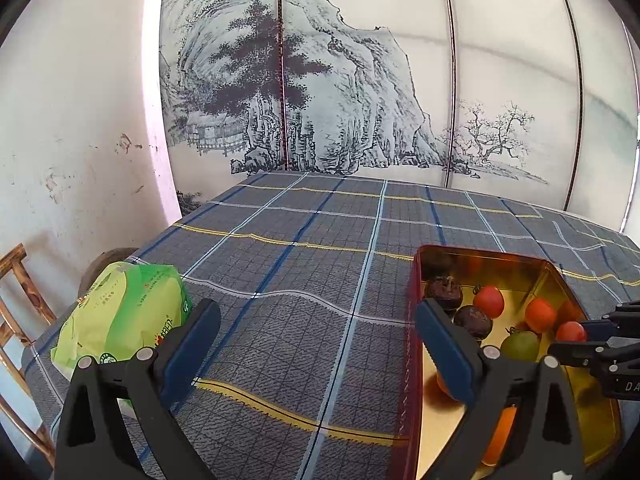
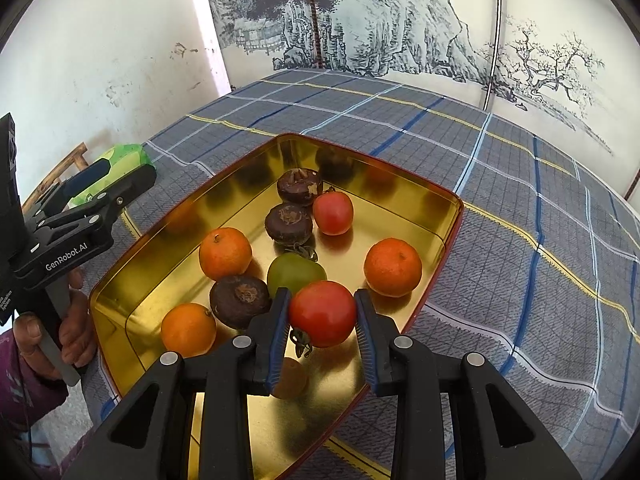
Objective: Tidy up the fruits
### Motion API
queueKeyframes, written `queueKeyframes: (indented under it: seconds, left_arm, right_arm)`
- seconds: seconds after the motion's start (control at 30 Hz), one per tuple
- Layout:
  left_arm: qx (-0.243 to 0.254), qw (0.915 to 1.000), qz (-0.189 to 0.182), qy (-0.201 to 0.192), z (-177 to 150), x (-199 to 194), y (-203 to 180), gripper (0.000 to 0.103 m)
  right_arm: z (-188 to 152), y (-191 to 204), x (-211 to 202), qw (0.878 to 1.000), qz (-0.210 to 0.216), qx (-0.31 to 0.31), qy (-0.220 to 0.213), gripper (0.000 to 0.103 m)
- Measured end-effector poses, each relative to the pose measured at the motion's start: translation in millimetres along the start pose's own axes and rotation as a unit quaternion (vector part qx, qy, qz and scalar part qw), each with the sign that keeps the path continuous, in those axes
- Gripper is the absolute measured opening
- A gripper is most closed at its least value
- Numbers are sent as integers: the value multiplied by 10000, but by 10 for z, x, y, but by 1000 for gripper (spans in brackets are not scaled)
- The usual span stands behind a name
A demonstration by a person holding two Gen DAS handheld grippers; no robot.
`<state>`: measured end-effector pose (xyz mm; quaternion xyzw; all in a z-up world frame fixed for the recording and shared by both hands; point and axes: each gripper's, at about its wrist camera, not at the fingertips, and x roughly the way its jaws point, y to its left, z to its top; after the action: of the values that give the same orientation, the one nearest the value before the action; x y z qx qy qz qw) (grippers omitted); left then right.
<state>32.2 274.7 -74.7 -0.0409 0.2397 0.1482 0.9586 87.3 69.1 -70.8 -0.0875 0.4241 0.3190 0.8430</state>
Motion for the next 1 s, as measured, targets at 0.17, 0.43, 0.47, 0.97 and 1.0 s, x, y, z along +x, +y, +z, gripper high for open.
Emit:
queueKeyframes:
  seconds: [0.17, 0.43, 0.47, 0.97, 1.0]
  left_arm:
    - [7, 10000, 1, 6, -5, 0, -1, 97]
    - [11, 10000, 9, 5, -3, 4, -1, 98]
    - [11, 10000, 12, 5, -3, 4, 2, 98]
    - [154, 9989, 317, 315, -55, -63, 73, 102]
    - [148, 9988, 319, 340, -69, -140, 79, 102]
  right_arm:
    - [1, 6, -19, 10000, 7, 25, -47, 33]
    - [15, 32, -132, 9995, 30, 125, -277, 33]
    - [10, 44, -156, 9993, 45, 150, -330, 33]
    - [-352, 319, -847, 9919, -154, 415, -1188, 40]
    - [-393, 323, -921, 9913, -198, 409, -1236, 41]
